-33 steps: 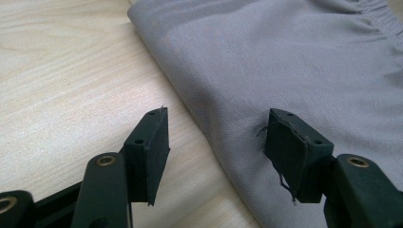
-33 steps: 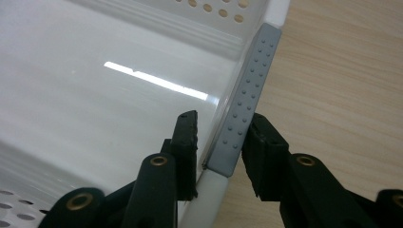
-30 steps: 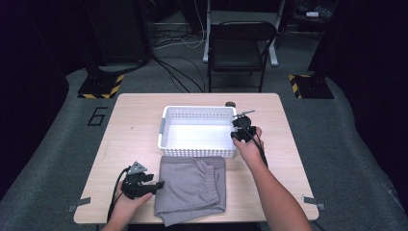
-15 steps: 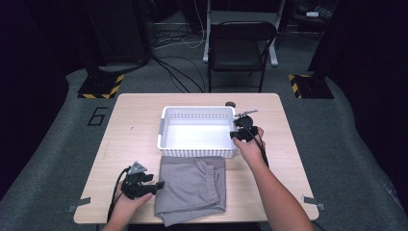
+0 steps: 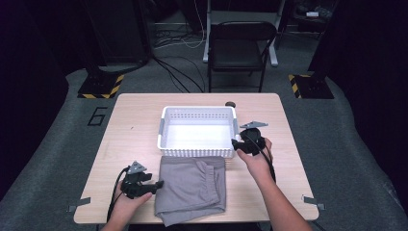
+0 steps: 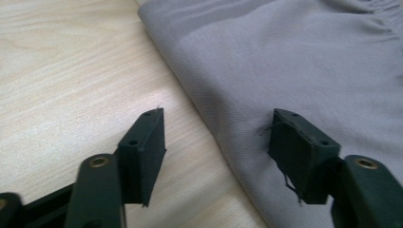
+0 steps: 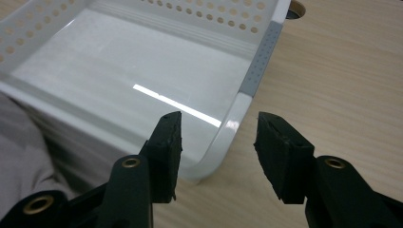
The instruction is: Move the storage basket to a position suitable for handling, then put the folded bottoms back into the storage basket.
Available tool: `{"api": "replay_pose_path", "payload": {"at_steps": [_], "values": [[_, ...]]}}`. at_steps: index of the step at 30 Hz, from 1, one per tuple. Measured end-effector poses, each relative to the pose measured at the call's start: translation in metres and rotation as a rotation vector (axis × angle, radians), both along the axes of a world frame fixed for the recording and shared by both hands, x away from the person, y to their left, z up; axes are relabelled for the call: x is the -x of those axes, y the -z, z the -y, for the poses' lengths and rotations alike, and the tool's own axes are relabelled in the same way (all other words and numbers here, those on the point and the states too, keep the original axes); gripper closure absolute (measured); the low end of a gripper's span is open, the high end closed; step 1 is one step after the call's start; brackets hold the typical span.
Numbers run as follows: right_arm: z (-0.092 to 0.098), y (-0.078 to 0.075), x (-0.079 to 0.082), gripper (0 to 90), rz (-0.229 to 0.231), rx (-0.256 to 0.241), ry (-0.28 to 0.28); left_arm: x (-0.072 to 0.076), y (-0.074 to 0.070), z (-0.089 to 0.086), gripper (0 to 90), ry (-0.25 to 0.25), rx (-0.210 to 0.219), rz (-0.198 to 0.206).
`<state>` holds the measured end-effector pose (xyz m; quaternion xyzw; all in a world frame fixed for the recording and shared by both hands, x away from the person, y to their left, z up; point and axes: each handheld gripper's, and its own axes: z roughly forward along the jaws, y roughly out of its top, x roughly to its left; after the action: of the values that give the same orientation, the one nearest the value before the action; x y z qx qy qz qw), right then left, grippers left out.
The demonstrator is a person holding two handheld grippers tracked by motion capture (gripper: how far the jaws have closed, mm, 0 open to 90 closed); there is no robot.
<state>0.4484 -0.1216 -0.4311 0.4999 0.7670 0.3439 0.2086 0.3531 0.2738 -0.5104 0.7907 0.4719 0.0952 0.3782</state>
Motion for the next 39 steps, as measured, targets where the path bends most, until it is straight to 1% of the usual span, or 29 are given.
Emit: {"api": "replay_pose_path", "payload": {"at_steps": [1,2,3,4,5,7,8,9,11,12,13,14,16,17,18,19,20,21,22,23,24,26,28,33,34,35,36,37,39], "values": [[0.000,0.000,0.000,51.9,0.000,0.000,0.000,0.000,0.000,0.000,36.1,0.000,0.000,0.000],[0.002,0.000,0.010,55.2,-0.002,-0.016,-0.024,-0.001,0.001,-0.001,36.1,0.000,0.012,-0.016],[0.002,0.000,0.010,55.2,-0.002,-0.016,-0.024,-0.001,0.001,-0.001,36.1,0.000,0.012,-0.016],[0.002,0.000,0.019,55.7,-0.001,-0.024,-0.044,-0.001,0.002,-0.002,36.1,0.001,0.014,-0.015],[0.001,0.001,0.023,55.6,-0.008,-0.016,-0.049,-0.001,0.002,-0.002,36.1,0.003,0.013,-0.012],[0.003,0.003,0.031,55.7,0.015,-0.006,-0.060,-0.001,0.001,-0.002,36.5,0.006,0.010,-0.008],[0.002,0.005,0.035,55.9,0.005,-0.019,-0.052,-0.001,0.000,-0.002,36.9,0.010,0.008,-0.001],[0.003,0.008,0.039,56.2,0.004,-0.016,-0.067,0.000,0.001,-0.001,37.7,0.005,0.009,0.009],[0.002,0.011,0.043,56.3,0.001,-0.024,-0.069,0.000,0.001,-0.001,40.4,0.012,0.011,0.004],[0.000,0.013,0.047,55.8,-0.016,-0.024,-0.067,0.001,0.000,-0.001,40.4,0.018,0.001,-0.001],[0.000,0.016,0.051,53.0,-0.018,-0.016,-0.081,0.001,0.000,0.000,40.6,0.009,0.002,0.003],[-0.001,0.019,0.056,49.6,-0.024,-0.033,-0.079,0.002,-0.001,0.001,41.3,0.001,0.009,0.006],[-0.002,0.022,0.062,47.5,-0.022,-0.048,-0.061,0.002,0.000,0.002,40.0,-0.008,0.015,0.006],[-0.002,0.022,0.062,47.5,-0.022,-0.048,-0.061,0.002,0.000,0.002,39.0,-0.008,0.015,0.006],[-0.003,0.025,0.065,47.0,-0.039,-0.055,-0.069,0.000,0.000,0.002,38.3,-0.004,0.019,-0.027],[-0.003,0.026,0.066,46.5,-0.044,-0.056,-0.071,0.000,0.000,0.002,37.7,-0.004,0.019,-0.027],[-0.004,0.028,0.067,46.3,-0.051,-0.036,-0.076,-0.002,0.002,0.000,37.3,-0.002,0.028,-0.062],[-0.005,0.029,0.068,46.0,-0.046,-0.040,-0.070,-0.002,0.002,0.000,37.2,-0.002,0.028,-0.062],[-0.003,0.030,0.068,45.1,-0.043,-0.026,-0.080,-0.002,0.002,0.002,37.3,-0.016,0.043,-0.057],[-0.003,0.030,0.068,45.1,-0.043,-0.026,-0.080,-0.002,0.002,0.002,37.7,-0.016,0.043,-0.057],[-0.006,0.033,0.070,43.9,-0.052,-0.043,-0.066,-0.002,0.002,0.003,37.8,-0.016,0.032,-0.031],[-0.007,0.036,0.072,42.2,-0.059,-0.035,-0.074,-0.001,0.002,0.003,37.6,-0.013,0.024,-0.023],[-0.010,0.038,0.075,40.6,-0.072,-0.046,-0.076,-0.001,0.002,0.004,37.4,-0.019,0.020,-0.010],[-0.011,0.042,0.081,39.8,-0.060,-0.035,-0.108,0.000,0.002,0.003,38.2,-0.010,0.020,-0.001],[-0.012,0.043,0.084,44.0,-0.054,-0.029,-0.119,0.000,0.002,0.001,38.7,0.016,0.003,-0.008],[-0.012,0.044,0.085,46.0,-0.055,-0.030,-0.122,0.001,0.002,0.002,39.5,0.015,0.010,-0.008],[-0.011,0.045,0.085,47.7,-0.057,-0.017,-0.129,0.001,0.002,0.002,40.6,0.018,0.012,-0.006],[-0.013,0.045,0.087,50.1,-0.066,-0.022,-0.116,0.001,0.002,0.003,41.3,0.017,0.014,-0.003],[-0.013,0.046,0.088,51.6,-0.064,-0.018,-0.118,0.002,0.002,0.003,42.0,0.022,0.006,-0.002]]}}
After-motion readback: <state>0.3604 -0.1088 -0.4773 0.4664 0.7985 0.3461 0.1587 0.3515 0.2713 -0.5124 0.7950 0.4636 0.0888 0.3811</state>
